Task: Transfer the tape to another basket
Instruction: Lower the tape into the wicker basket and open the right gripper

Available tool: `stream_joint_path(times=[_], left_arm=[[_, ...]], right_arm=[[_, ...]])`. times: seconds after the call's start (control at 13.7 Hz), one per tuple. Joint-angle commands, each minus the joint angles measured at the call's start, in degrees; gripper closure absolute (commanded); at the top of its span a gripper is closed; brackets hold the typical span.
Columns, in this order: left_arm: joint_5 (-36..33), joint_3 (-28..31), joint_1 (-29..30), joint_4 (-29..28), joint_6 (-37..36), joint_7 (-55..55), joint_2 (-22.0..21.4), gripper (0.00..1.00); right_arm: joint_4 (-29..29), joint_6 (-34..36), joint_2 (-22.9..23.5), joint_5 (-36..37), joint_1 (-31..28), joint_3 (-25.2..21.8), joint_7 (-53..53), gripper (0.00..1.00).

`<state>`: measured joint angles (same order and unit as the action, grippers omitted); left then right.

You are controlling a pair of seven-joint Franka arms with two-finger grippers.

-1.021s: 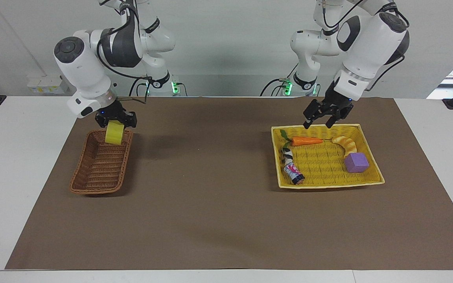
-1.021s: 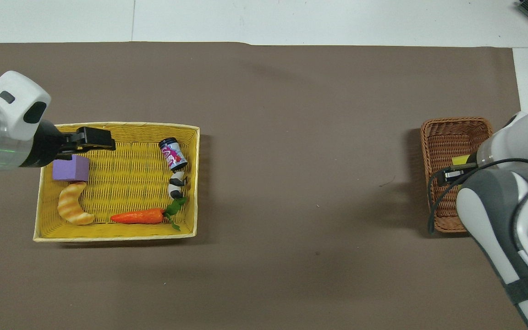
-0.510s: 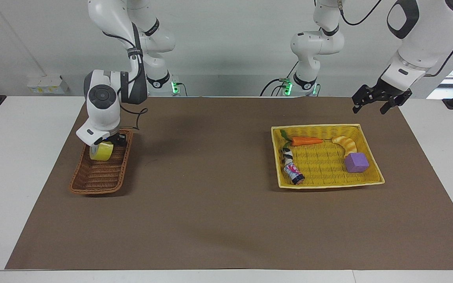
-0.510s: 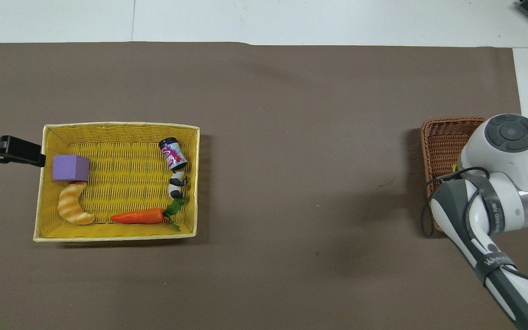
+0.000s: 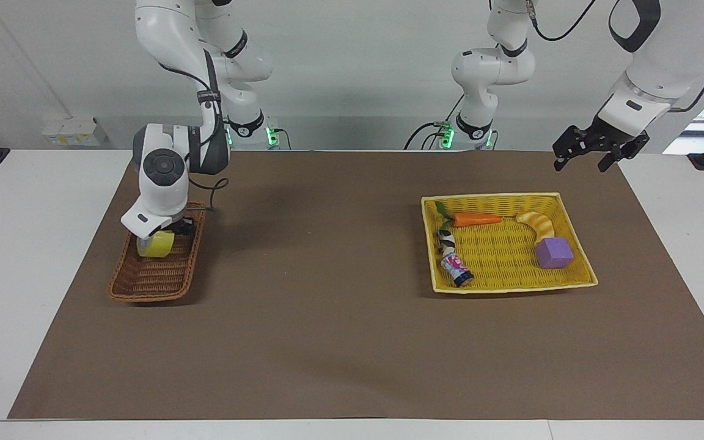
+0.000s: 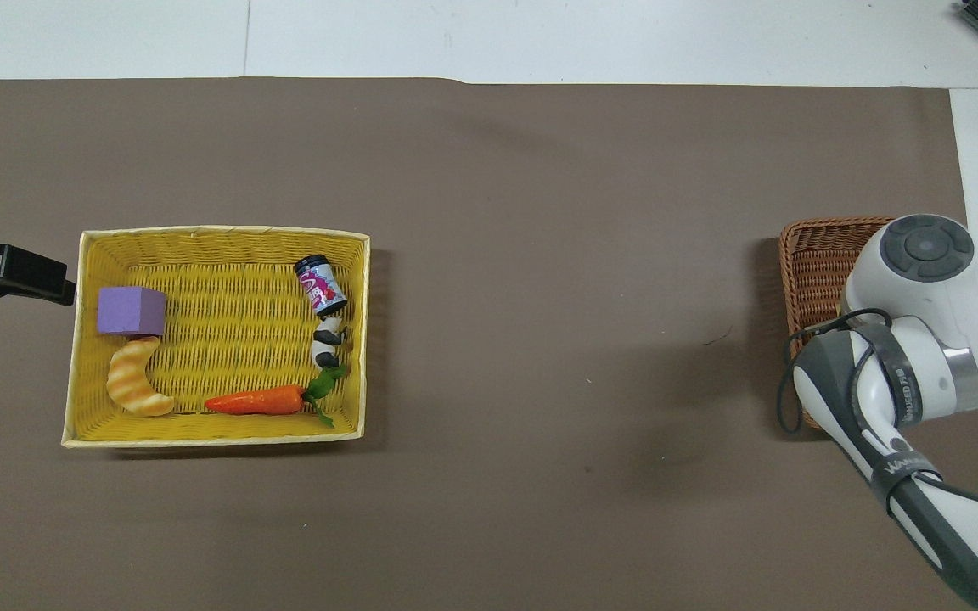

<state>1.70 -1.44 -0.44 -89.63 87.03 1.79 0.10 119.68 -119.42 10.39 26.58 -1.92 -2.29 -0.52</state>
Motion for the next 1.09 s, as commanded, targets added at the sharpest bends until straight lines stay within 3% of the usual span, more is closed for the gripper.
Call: stream_joint_path(times=[0.0,0.07,0.15,0.58,1.02], left_arm=[[-1.2,-0.3,0.6,-0.6,1.7,0.9,-0.5,0.0],[-1.3,-0.3,0.7,-1.3,2.3,0.9,-0.9,0.0],[-1.3,-0.3,0.6,-1.7,2.6,0.9,-1.0,0.0],[-1.3,-0.1,0.8,-1.0,3.0,1.0,-1.0,0.0],[-3.3,-0.1,0.6,-0.8,3.0,0.9,-1.2,0.0]], right_arm=[[0.4,-0.7,-0.4,0.5,-1.1,0.8,-0.7,0.81],[0.3,-0.3,-0.4,0.0,-1.2,0.8,-1.4,0.27],[0.3,-0.2,-0.4,-2.1,-1.2,0.8,-1.5,0.0],[-3.6,4.6,-1.9,-14.2,-0.6,1.0,-1.5,0.0],[-9.0,7.6,-8.0,-21.6,0.8,1.5,-0.7,0.0]])
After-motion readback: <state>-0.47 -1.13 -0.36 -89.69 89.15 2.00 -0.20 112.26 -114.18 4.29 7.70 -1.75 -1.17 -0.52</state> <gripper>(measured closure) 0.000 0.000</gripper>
